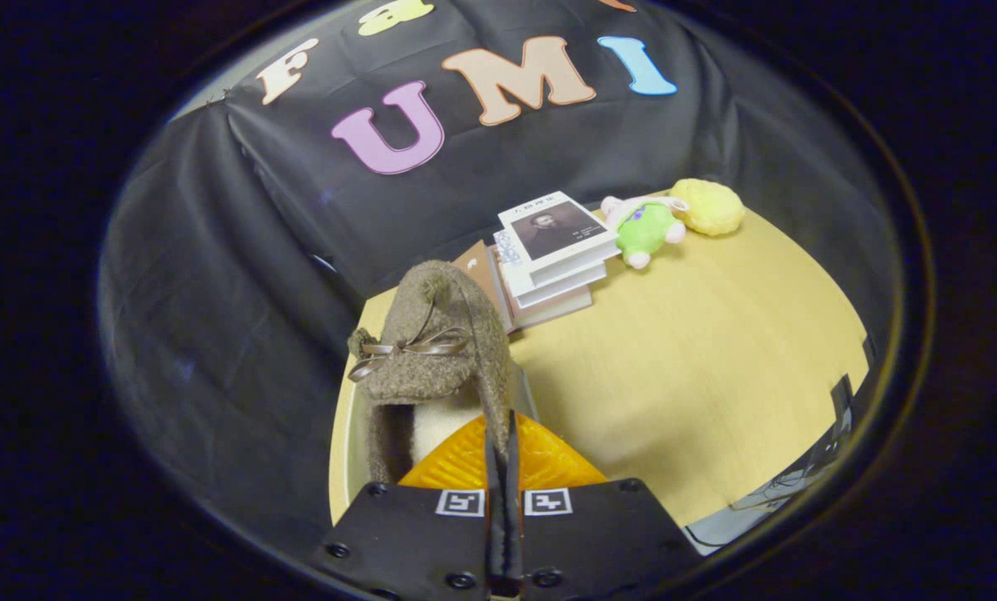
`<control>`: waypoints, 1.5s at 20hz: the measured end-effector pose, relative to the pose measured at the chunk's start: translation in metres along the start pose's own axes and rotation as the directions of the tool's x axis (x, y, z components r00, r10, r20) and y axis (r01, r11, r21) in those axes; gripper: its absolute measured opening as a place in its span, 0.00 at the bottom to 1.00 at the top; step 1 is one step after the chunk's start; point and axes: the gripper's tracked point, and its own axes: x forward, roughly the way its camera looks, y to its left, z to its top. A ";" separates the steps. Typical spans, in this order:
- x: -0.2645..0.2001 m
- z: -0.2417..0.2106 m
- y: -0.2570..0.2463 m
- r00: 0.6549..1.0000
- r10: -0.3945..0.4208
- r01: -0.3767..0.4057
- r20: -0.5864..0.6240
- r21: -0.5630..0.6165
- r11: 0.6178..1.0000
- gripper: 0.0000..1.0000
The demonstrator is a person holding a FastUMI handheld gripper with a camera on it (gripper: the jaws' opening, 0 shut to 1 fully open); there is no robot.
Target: Open the storage box then place both shoes into the box .Put the left shoe in first, then the right shoe, with the right side of both shoes facing outward in a uniform manner.
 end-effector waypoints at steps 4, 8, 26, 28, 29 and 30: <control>0.013 -0.021 0.023 0.999 0.037 -0.036 -0.040 0.012 0.999 0.04; 0.027 -0.031 0.030 0.999 0.040 -0.040 -0.032 -0.014 0.999 0.21; -0.085 0.068 -0.033 0.905 0.227 -0.109 0.359 -0.319 0.941 1.00; -0.108 0.094 -0.057 0.869 0.210 -0.065 0.447 -0.319 0.946 1.00; -0.116 0.103 -0.070 0.853 0.201 -0.043 0.481 -0.320 0.947 1.00; -0.123 0.109 -0.081 0.843 0.193 -0.024 0.502 -0.323 0.946 1.00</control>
